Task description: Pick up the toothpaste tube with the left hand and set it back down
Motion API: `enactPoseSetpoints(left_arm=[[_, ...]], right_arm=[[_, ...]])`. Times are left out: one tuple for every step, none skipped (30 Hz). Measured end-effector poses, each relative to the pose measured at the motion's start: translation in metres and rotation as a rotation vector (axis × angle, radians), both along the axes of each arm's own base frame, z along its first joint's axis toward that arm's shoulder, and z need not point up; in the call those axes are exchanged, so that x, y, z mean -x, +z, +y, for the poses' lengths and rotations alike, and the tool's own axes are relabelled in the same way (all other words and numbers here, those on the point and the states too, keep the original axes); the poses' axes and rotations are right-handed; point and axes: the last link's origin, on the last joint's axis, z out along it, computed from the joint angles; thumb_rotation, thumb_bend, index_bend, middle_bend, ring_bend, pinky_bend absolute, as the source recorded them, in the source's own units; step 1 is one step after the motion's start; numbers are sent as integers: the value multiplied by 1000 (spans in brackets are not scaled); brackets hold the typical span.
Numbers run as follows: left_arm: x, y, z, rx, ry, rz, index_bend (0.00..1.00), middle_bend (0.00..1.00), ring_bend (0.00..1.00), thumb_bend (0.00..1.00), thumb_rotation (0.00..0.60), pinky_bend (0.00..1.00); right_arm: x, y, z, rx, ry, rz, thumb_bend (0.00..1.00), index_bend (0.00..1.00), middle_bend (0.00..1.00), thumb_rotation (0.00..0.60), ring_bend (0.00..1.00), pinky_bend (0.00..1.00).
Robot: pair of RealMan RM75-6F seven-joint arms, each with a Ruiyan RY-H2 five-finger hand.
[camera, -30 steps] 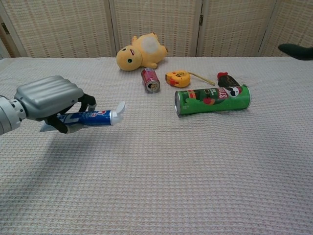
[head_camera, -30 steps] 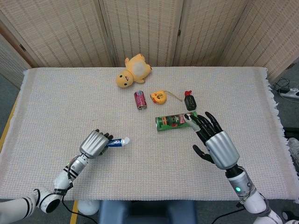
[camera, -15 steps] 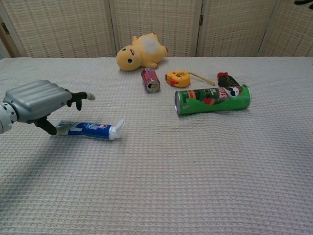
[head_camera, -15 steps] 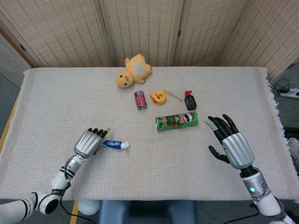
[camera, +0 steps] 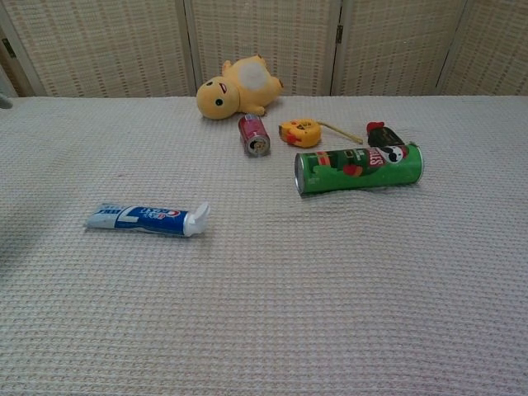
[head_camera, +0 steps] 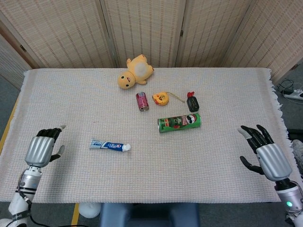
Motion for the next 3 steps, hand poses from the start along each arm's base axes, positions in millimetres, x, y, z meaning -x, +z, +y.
enactPoseSetpoints(left_arm=[[4, 5, -6, -19, 14, -7, 219, 320, 309, 443, 600, 284], [8, 10, -13, -38, 27, -12, 222, 320, 309, 443, 600, 281], [13, 17, -22, -62, 42, -18, 225, 320, 309, 443, 600, 277]], right_arm=[[3, 2, 4, 7, -12, 0, 395, 72, 125, 600, 128, 39], [6, 3, 7, 13, -23, 0, 395, 72, 125, 600, 128, 39], [10, 4, 12, 22, -36, -1, 395, 72, 125, 600, 128, 39]])
